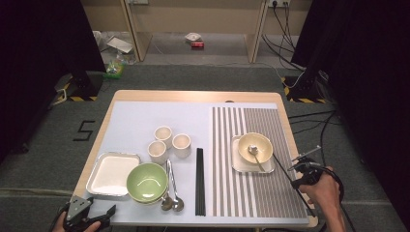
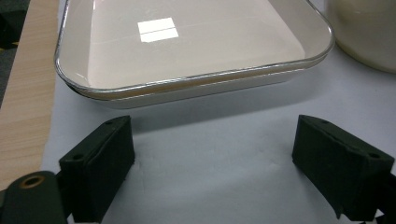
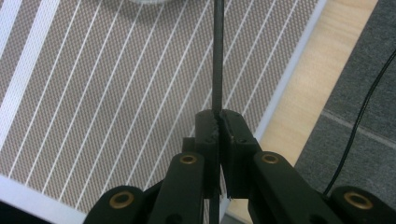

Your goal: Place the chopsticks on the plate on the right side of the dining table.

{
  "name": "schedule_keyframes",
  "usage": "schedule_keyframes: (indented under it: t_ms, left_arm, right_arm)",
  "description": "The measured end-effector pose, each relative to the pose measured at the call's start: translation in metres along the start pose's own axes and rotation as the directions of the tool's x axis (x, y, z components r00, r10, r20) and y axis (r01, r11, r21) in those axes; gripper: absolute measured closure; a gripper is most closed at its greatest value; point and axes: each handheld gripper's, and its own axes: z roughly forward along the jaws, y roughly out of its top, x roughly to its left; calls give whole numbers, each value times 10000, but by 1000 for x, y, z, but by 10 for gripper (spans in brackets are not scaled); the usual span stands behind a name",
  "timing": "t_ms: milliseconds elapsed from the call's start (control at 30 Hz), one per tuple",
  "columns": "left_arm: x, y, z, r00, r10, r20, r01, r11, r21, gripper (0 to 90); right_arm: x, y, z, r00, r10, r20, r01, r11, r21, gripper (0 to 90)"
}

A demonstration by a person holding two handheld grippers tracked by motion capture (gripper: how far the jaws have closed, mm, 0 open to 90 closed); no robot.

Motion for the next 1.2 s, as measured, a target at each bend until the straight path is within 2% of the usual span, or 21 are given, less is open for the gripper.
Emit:
schedule_keyframes:
  t_ms: [200,567,600,667,900,967,1200]
  left_arm:
    - [0,0,0,10000,1,3,-1,10000,3,116]
    - [0,0,0,10000,7,31,-7,10000,-8,115]
    - [0,0,0,10000,14,17,-14,10000,13,115]
    - [1,1,0,10000,27,25,-27,10000,62,115]
    - [0,0,0,10000,13,22,-13,10000,27,115]
    - [0,0,0,10000,11,55,-11,10000,28,115]
    - [1,0,0,10000,19,61,-19,10000,35,115]
  right_arm:
    - [2,20,5,10000,73,42,-74,9999,135,864]
    - [2,47,8,9989,233,410,-246,9991,334,864]
    - [2,49,9,9990,105,439,-119,9994,314,864]
    - [2,54,10,9990,238,388,-250,9992,306,863]
    - [4,67,16,9993,233,280,-241,9993,286,863]
    - [5,70,19,9995,78,294,-87,9995,291,863]
    - [9,84,22,9997,178,136,-181,9996,197,863]
